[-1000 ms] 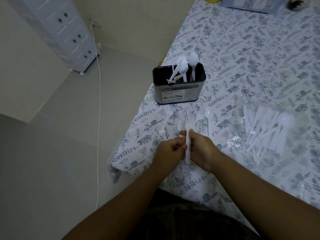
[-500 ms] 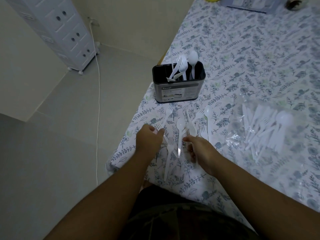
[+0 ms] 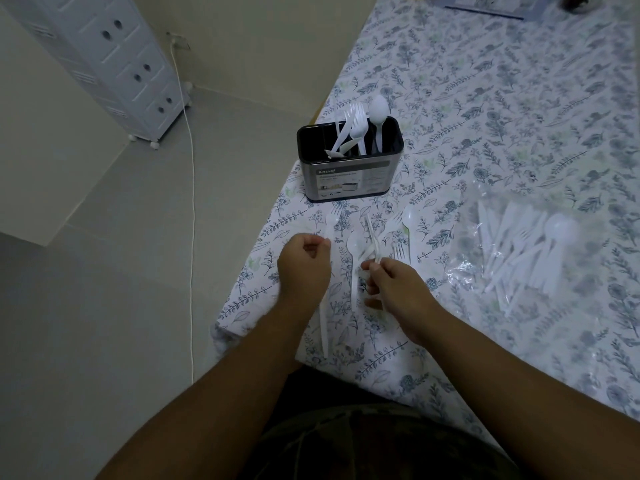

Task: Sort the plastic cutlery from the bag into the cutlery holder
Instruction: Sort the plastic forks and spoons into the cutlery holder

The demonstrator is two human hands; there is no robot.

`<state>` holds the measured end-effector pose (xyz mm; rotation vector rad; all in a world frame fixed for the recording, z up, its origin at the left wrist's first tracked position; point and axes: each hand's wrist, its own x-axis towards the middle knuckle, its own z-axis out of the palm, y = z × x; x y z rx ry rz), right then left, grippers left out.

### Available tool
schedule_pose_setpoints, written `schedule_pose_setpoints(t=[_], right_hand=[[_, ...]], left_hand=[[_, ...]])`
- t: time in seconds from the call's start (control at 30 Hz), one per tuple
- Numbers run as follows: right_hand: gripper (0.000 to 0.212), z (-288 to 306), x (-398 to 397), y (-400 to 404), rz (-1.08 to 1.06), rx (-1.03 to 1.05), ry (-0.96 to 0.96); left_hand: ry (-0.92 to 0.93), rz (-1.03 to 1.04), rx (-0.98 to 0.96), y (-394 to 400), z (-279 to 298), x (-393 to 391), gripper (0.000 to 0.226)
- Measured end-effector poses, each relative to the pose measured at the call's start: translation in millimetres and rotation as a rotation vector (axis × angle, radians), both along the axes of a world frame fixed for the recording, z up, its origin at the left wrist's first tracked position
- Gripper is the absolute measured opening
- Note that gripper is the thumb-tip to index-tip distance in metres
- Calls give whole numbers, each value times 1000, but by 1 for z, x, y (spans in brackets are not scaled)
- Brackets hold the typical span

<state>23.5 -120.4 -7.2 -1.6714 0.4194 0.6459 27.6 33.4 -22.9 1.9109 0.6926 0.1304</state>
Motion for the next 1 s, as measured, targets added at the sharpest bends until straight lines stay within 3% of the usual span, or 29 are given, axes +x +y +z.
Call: schedule_pose_setpoints(t=[0.13, 0.23, 0.33, 0.5, 0.6, 0.7, 0.93, 1.0], right_hand=[[33, 6, 3, 8, 69, -36, -128], [35, 7, 3, 10, 170, -111, -217], [38, 5, 3, 8, 141, -84, -177], [35, -13, 0, 0, 58, -4, 36], [29, -20, -4, -5, 39, 36, 113], [31, -21, -8, -6, 44, 41, 157], [36, -12, -10, -3, 118, 78, 141], [38, -12, -10, -3, 184, 79, 101]], left_hand=[[-117, -18, -48, -25, 24, -11, 8], [-66, -8, -212, -39, 27, -18, 10], [-4, -89, -290, -34, 26, -20, 22], [151, -108, 78, 5, 6, -32, 16], [291, -178, 136, 9, -14, -52, 30], [268, -243, 239, 6, -23, -61, 28], [122, -144, -78, -3, -13, -39, 17], [87, -187, -62, -15, -11, -36, 17]])
